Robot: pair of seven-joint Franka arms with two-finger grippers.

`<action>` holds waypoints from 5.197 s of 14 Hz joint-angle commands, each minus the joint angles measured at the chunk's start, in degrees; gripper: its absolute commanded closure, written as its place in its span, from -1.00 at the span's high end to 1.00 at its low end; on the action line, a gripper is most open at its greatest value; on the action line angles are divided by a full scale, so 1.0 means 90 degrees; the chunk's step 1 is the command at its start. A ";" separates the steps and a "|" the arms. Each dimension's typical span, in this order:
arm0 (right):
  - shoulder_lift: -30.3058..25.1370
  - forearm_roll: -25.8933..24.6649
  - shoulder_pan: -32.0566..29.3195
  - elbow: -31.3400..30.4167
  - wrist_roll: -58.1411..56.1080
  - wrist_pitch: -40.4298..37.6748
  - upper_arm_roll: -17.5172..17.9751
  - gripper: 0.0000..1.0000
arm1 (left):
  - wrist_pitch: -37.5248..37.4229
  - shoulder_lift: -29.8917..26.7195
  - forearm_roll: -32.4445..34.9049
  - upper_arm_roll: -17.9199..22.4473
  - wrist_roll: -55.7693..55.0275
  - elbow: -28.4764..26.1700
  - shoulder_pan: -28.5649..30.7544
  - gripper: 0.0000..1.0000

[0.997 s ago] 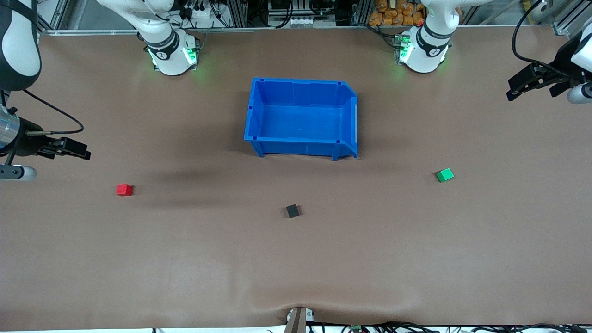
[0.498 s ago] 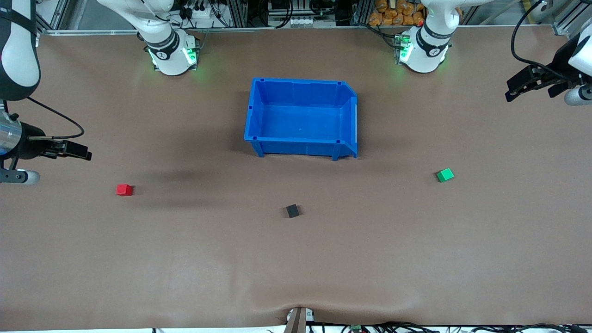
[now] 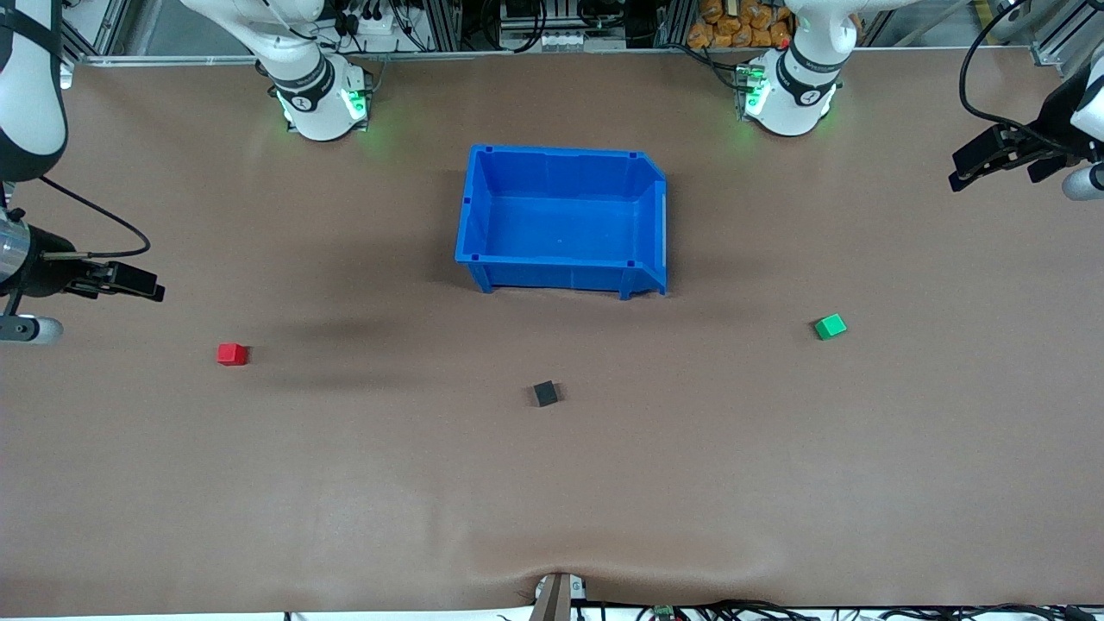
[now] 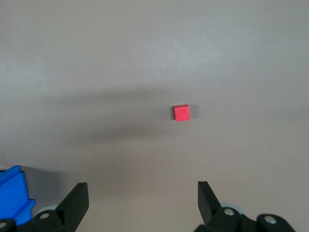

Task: Attach green and red cubes to black cube
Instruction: 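Reach the right gripper toward the red cube while the left gripper reaches the green cube, then close the right gripper on the red cube while the left gripper grasps green, then lift the red cube with the right gripper while the left gripper carries green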

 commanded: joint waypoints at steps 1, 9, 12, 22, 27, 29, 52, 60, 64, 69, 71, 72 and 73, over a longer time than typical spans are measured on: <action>0.0228 0.0051 -0.0061 0.0310 -0.0101 0.0141 0.0103 1.00 | 0.0169 0.0188 -0.0029 -0.0023 0.0012 0.0018 0.0172 1.00; 0.0589 0.0374 -0.0091 0.0107 -0.0179 -0.0649 0.0065 1.00 | 0.1300 0.0755 -0.0009 -0.0023 -0.0320 -0.0682 0.0358 1.00; 0.0853 0.0383 -0.0130 0.0116 -0.0082 -0.0640 0.0065 1.00 | 0.2023 0.0755 -0.0009 -0.0023 -0.0399 -0.1317 0.0475 1.00; 0.1967 0.0608 -0.0286 0.0097 -0.0849 0.1095 0.0065 1.00 | 0.4281 0.1672 -0.0009 -0.0101 -0.2389 -0.2472 0.0476 1.00; 0.2300 0.0618 -0.0657 -0.0653 -0.2181 0.3796 0.0065 1.00 | 0.5401 0.2073 0.0000 -0.0111 -0.2528 -0.2987 0.0348 1.00; 0.2300 0.0627 -0.0657 -0.0908 -0.2375 0.4145 0.0074 1.00 | 0.5861 0.2209 0.0020 -0.0111 -0.2489 -0.3242 0.0358 1.00; 0.2407 0.1857 -0.1252 -0.2335 -0.4447 0.4392 0.0113 -1.00 | 0.6918 0.3313 0.1045 -0.0120 -0.2391 -0.3663 0.0524 0.72; 0.2358 0.2307 -0.1214 -0.1508 -0.4351 0.2529 0.0113 -1.00 | 0.6957 0.3421 0.1045 -0.0120 -0.2410 -0.3605 0.0534 0.19; 0.2329 0.3553 -0.1049 -0.0725 -0.3726 0.1014 0.0152 -1.00 | 0.6967 0.3421 0.0977 -0.0130 -0.2469 -0.3585 0.0534 -0.74; 0.1997 0.3762 -0.0365 -0.0627 -0.1747 0.1020 0.0172 -1.00 | 0.6967 0.3392 0.0725 -0.0159 -0.2576 -0.3468 0.0524 -1.00; 0.1939 0.3753 -0.0034 -0.0363 -0.0576 0.1030 0.0172 -1.00 | 0.6947 0.3401 0.0295 -0.0159 -0.2693 -0.3312 0.0417 -1.00; 0.1813 0.3762 0.0181 -0.0372 0.0029 0.1040 0.0172 -1.00 | 0.6938 0.3411 0.0139 -0.0169 -0.2848 -0.3186 0.0359 -1.00; 0.1744 0.3753 0.0376 -0.0401 0.0616 0.1146 0.0172 -1.00 | 0.6918 0.3421 0.0060 -0.0218 -0.3111 -0.3098 0.0291 -1.00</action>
